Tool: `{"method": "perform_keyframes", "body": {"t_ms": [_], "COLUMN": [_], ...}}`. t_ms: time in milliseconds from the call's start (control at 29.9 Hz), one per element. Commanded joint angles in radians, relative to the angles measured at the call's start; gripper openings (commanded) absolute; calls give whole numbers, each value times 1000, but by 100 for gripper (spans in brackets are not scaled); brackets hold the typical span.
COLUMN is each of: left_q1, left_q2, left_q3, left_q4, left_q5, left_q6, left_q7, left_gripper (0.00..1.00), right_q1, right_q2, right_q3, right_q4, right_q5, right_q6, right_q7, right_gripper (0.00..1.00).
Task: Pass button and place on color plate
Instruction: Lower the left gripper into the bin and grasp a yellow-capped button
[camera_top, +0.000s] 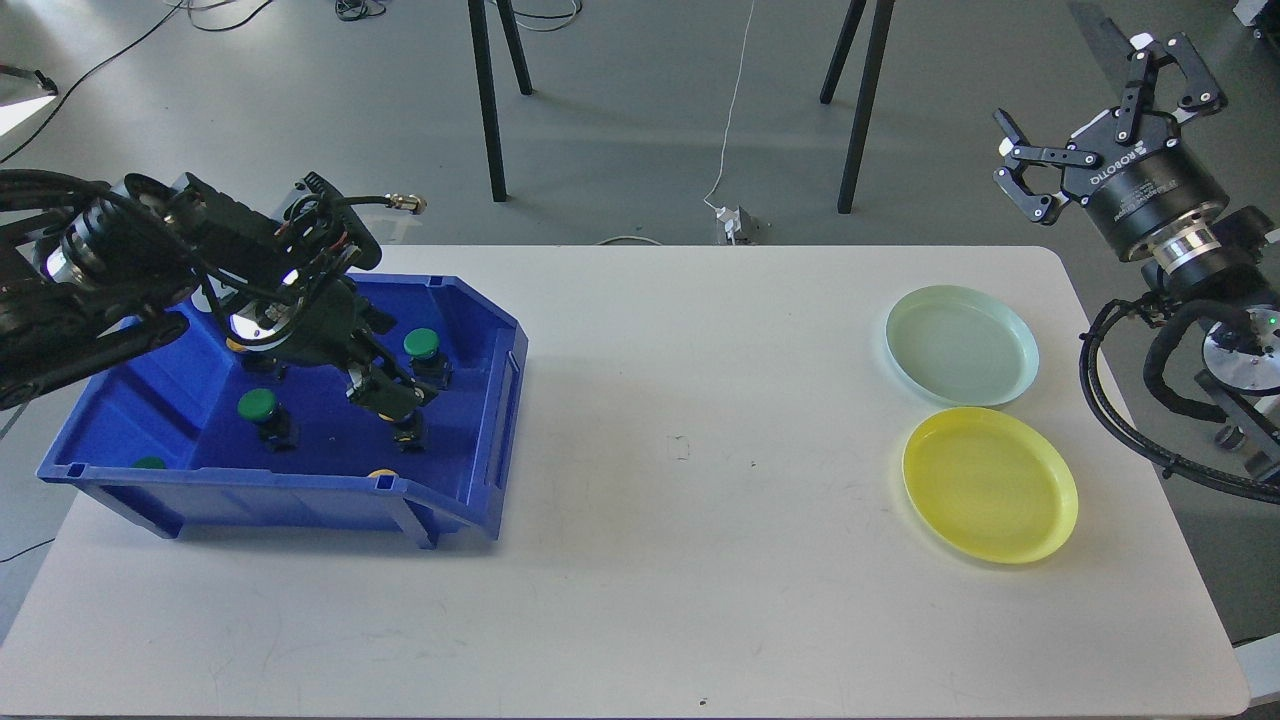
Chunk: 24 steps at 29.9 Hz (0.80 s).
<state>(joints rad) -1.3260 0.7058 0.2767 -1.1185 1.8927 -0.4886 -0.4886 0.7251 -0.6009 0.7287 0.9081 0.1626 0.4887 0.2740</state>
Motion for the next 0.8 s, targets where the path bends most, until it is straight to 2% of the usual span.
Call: {"method": "perform_keyframes", "body": {"t_ms": [0,568,769], "left_q1": [24,122,136], "left_q2": [-2,-118,-135], "left_q3": [-8,-10,-10], "left_q4": [12,238,249], "left_q5": [-3,-9,-12], "left_q6": [0,0,0], "left_q7": [0,0,0], "left_gripper": [99,98,97], "right_q1": [-4,-23,-26], "right_q2": [1,0,0], "right_q3": [0,0,2], "right_q4": [0,0,0], "right_q5": [0,0,0], "right_q6": [0,0,0], "right_q7": [5,5,7], "right_gripper": [99,99,99]}}
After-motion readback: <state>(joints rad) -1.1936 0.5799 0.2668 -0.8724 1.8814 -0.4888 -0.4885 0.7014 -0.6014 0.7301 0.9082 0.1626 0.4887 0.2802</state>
